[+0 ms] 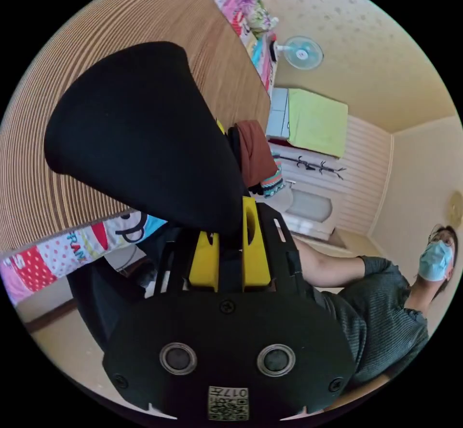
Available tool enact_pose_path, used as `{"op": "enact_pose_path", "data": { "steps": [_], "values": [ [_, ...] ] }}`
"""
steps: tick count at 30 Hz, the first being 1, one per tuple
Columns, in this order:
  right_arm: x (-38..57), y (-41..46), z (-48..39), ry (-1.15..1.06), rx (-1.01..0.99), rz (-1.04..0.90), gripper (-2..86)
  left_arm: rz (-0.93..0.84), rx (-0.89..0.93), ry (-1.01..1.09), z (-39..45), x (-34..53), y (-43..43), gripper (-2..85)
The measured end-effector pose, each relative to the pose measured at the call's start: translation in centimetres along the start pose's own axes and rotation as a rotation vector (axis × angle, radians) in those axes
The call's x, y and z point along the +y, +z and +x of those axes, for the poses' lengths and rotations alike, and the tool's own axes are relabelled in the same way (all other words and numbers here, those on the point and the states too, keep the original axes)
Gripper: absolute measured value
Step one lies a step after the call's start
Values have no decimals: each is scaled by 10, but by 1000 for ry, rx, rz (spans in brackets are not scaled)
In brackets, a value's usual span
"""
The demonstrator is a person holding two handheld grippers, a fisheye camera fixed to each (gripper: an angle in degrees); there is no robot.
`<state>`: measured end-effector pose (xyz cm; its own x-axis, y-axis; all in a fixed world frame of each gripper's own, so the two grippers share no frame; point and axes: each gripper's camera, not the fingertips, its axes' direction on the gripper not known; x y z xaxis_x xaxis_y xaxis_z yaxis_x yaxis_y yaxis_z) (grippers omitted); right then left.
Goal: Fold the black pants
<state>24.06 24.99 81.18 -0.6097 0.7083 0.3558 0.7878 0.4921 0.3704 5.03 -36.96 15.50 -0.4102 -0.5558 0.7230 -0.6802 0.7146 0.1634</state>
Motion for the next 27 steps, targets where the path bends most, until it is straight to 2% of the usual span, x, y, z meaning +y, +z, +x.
{"op": "enact_pose_path", "data": {
  "steps": [8, 12, 15, 17, 18, 20, 22, 24, 26, 27],
  "values": [
    [17, -45, -216, -565, -182, 283, 57, -335, -114, 563, 213, -153, 22, 77],
    [46, -95, -320, -875, -253, 550, 59, -250, -174, 692, 332, -210, 38, 110],
    [58, -147, -346, -974, -250, 759, 67, -219, -170, 709, 368, -224, 41, 115],
    [57, -186, -340, -933, -212, 887, 80, -260, -167, 665, 357, -225, 47, 115],
    [54, -214, -325, -842, -187, 979, 97, -303, -193, 613, 337, -224, 52, 114],
    [50, -255, -287, -606, -160, 1092, 142, -372, -278, 487, 286, -215, 56, 113],
    [57, -288, -225, -218, -240, 1124, 180, -491, -360, 246, 189, -184, 49, 113],
    [80, -295, -204, -206, -309, 1195, 174, -567, -401, 54, 111, -144, 27, 110],
    [88, -298, -202, -247, -276, 1160, 164, -584, -439, -185, 36, -89, -17, 106],
    [88, -299, -203, -255, -239, 1106, 160, -560, -406, -371, -8, -44, -55, 106]
  ]
}}
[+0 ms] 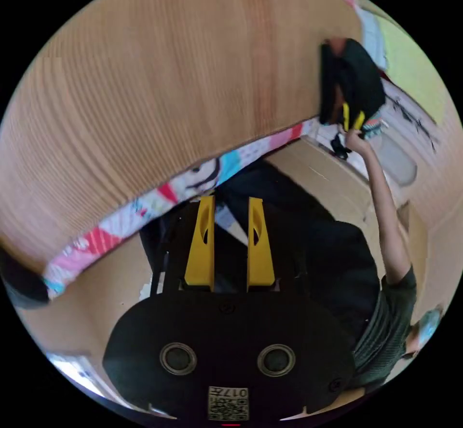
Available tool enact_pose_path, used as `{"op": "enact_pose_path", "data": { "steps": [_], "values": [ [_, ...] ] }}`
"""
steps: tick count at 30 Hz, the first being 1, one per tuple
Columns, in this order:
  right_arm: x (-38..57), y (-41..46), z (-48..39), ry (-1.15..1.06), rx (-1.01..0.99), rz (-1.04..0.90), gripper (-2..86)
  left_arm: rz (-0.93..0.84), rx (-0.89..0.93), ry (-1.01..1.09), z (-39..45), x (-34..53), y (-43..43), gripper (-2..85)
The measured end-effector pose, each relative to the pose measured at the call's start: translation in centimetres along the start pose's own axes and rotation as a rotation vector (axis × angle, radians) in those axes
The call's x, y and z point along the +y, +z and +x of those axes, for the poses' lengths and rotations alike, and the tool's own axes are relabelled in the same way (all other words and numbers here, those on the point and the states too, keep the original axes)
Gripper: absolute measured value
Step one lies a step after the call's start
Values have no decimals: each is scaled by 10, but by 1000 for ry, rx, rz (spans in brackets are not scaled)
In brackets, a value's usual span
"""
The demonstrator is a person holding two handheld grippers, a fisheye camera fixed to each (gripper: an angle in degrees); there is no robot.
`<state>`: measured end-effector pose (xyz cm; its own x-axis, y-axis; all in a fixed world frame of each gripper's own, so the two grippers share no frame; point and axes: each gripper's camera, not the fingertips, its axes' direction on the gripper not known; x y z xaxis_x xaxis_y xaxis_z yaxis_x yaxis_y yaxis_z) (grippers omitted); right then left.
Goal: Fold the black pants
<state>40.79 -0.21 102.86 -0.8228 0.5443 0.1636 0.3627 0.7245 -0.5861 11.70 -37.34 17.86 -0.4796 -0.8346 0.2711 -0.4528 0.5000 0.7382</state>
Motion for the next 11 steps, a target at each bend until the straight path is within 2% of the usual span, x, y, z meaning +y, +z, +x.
{"op": "enact_pose_path", "data": {
  "steps": [2, 4, 5, 6, 7, 9, 11],
  "values": [
    [4, 0, -4, -13, 29, -41, 156, 30, 166, -249, -88, 68, 6, 104],
    [15, 0, -7, -14, -20, -37, 155, 237, 394, -543, -171, 184, 3, 100],
    [20, 0, -7, -12, -35, -30, 155, 308, 452, -595, -184, 212, 2, 98],
    [29, 0, -5, -4, -47, -25, 154, 464, 580, -683, -205, 264, 2, 93],
    [38, 0, -2, 7, -28, -47, 144, 611, 710, -742, -217, 308, 6, 90],
    [53, 0, 6, -3, 24, -107, 122, 793, 879, -765, -225, 352, 16, 86],
    [73, -4, 18, -18, 86, -159, 97, 912, 1007, -750, -225, 374, 26, 84]
  ]
}}
